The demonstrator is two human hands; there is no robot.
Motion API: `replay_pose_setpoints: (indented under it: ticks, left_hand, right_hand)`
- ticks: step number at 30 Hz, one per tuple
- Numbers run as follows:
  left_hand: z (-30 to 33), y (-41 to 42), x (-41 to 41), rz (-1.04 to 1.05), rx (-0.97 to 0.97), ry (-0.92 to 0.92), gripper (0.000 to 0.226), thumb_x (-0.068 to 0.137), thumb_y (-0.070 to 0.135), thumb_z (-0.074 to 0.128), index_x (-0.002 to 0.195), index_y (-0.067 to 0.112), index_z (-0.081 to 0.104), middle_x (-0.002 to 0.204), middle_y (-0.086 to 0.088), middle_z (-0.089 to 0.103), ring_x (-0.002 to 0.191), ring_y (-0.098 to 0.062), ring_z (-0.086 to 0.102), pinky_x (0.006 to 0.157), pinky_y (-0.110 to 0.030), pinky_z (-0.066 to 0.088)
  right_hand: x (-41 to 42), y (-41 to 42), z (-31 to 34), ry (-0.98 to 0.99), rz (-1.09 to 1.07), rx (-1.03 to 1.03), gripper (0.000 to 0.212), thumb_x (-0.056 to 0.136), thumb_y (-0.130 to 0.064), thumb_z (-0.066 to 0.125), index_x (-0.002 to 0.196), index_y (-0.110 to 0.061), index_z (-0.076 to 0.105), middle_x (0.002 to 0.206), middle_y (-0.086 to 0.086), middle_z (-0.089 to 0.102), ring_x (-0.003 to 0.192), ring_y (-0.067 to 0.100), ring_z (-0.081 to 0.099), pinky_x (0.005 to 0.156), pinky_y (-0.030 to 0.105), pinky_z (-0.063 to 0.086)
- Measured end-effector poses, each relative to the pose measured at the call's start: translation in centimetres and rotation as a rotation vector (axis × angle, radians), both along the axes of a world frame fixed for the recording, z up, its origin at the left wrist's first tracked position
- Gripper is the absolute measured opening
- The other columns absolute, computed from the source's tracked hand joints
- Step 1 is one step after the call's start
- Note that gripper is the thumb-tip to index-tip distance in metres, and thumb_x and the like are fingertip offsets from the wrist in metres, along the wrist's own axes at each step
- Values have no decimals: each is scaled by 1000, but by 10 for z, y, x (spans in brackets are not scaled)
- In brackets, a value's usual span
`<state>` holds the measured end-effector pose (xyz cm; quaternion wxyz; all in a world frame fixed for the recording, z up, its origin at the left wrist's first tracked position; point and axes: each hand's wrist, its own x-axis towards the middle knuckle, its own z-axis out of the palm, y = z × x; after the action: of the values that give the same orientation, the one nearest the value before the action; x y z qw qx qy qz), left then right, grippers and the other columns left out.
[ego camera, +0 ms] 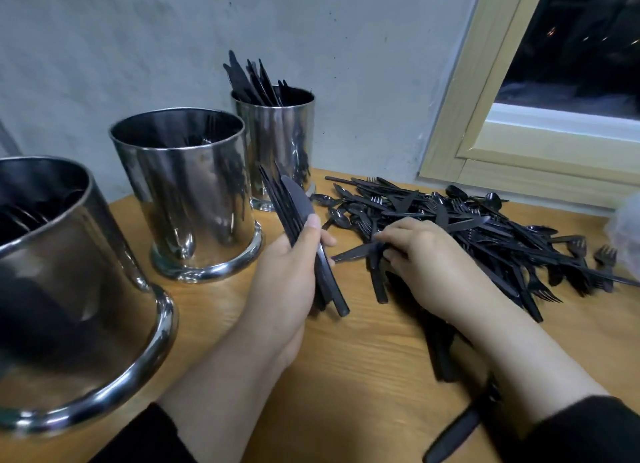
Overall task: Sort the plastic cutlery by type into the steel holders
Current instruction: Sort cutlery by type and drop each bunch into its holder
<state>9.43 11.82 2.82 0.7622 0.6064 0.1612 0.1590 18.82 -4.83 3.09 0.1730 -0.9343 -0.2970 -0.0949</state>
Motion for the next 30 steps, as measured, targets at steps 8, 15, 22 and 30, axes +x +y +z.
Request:
replay_pose_setpoints:
  ticks: [8, 15, 22, 30]
  left_hand:
    - [-5, 1, 1, -56, 25, -31, 28, 104, 38, 55, 102, 10, 62, 67, 2, 41, 53, -13, 38, 49, -28, 37]
    - [-1, 2, -3, -64, 87, -48, 22, 105, 32, 54, 100, 15, 67, 64, 0, 48, 52, -13, 43, 50, -29, 40]
    - [6, 7, -3, 145, 259, -82, 28, 105, 33, 54, 88, 20, 71, 58, 4, 54, 60, -11, 55, 70, -36, 52]
    - [11, 1, -8, -126, 161, -2, 28, 107, 28, 51, 100, 6, 67, 86, -9, 79, 82, -27, 77, 82, -49, 63]
  right_hand:
    - [10, 13, -6, 0, 24, -96, 39, 92, -11, 55, 122, -32, 68, 122, -14, 56, 106, 15, 42, 93, 42, 41]
    - [12, 9, -11, -63, 28, -25, 28, 92, -12, 60, 108, -28, 75, 106, -8, 61, 102, 20, 50, 90, 46, 45]
    - [7, -6, 3, -327, -5, 212, 17, 91, -10, 67, 101, -20, 76, 98, -3, 55, 95, 23, 45, 79, 44, 43]
    - [-29, -46, 8, -539, 49, 357, 17, 89, -2, 71, 103, -8, 77, 102, 7, 62, 96, 20, 47, 83, 35, 37]
